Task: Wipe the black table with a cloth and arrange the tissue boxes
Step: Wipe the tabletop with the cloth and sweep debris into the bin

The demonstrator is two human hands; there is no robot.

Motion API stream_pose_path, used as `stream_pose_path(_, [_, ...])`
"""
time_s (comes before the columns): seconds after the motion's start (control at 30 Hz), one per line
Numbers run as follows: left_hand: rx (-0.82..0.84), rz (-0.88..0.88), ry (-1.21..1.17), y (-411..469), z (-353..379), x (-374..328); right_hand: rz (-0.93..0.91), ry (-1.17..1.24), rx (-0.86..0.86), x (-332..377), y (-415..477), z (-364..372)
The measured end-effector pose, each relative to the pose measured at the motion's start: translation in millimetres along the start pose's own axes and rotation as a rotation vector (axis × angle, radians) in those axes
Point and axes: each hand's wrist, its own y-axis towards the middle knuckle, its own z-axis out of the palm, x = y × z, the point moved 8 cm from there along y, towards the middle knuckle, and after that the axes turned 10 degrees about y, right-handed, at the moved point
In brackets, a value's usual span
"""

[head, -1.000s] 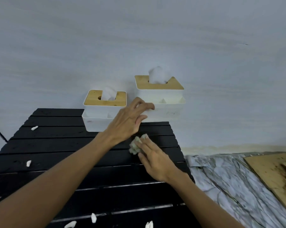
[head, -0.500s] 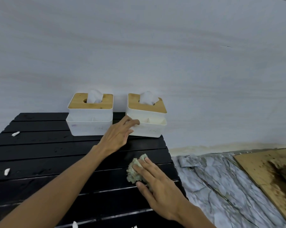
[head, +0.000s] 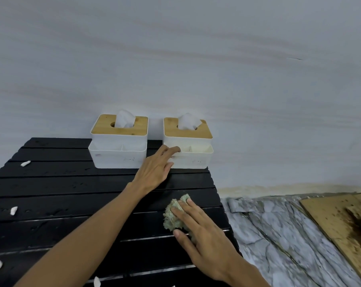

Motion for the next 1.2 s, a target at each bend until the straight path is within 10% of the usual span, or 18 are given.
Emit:
stream_pose_path(0.53, [-0.221, -0.158, 0.294, -71.1, -116.2, 73.3, 0.13, -0.068, -0.077, -11.3, 12.1, 15.9])
stream_pose_path(1.2, [-0.23, -0.117, -0.004, -86.0, -106.1, 139.1, 0.198, -0.013, -0.117, 9.0, 61.9, 34.5])
